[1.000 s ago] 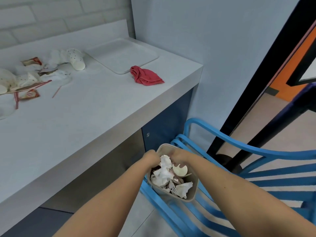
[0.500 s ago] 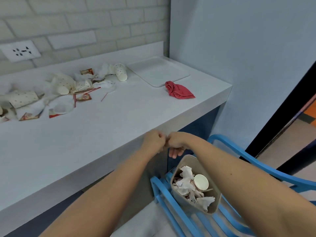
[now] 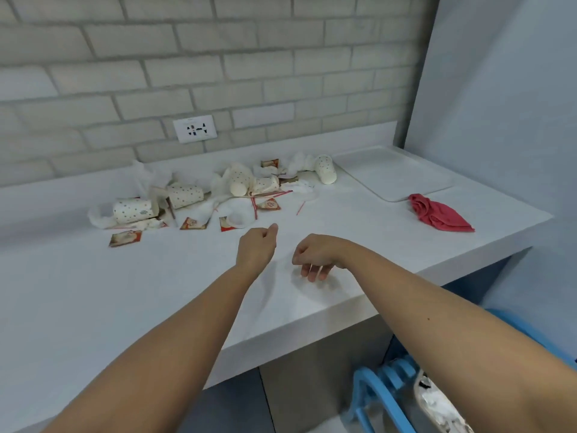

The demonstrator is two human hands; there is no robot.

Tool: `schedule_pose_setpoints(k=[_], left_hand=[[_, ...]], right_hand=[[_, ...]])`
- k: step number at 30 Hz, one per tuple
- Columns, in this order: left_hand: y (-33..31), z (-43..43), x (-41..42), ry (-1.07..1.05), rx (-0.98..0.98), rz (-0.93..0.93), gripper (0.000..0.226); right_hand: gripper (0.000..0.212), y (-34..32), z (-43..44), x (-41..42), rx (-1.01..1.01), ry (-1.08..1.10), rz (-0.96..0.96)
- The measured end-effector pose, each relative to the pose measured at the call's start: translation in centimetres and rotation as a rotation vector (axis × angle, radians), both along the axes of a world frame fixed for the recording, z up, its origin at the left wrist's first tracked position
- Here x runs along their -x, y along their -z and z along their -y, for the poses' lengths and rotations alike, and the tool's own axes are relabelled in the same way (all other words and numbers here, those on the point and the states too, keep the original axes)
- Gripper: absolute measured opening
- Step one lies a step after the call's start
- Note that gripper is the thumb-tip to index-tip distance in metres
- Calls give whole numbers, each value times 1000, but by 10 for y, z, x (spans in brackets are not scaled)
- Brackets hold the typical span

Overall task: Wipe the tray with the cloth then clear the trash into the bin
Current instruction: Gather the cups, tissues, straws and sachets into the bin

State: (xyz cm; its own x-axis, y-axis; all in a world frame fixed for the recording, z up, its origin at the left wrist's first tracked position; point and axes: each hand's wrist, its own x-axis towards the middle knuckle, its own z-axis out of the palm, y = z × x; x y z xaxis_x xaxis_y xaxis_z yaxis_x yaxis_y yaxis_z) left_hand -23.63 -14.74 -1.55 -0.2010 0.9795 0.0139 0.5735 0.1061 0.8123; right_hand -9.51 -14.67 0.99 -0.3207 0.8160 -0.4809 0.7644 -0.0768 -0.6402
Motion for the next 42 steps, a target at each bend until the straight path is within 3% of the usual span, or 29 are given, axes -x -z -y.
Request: schedule_pose_setpoints(k=[6, 9, 20, 31, 38, 42], left_hand=[[8, -18, 102, -94, 71, -96, 27], [13, -25, 153, -154, 100, -142, 13], [14, -54, 269, -394, 99, -190, 35], [11, -111, 319, -661, -83, -7, 34], [14, -151, 325, -752, -44, 52, 54], [17, -164, 331, -764, 13, 129, 54]], right_hand=[[10, -2, -24, 76, -101, -59, 59], [19, -1, -34, 111, -202, -96, 84], [31, 11, -82, 189, -417, -212, 132], [42, 10, -188, 232, -546, -273, 158], [61, 14, -249, 262, -728, -359, 237], [74, 17, -272, 282, -743, -403, 261]])
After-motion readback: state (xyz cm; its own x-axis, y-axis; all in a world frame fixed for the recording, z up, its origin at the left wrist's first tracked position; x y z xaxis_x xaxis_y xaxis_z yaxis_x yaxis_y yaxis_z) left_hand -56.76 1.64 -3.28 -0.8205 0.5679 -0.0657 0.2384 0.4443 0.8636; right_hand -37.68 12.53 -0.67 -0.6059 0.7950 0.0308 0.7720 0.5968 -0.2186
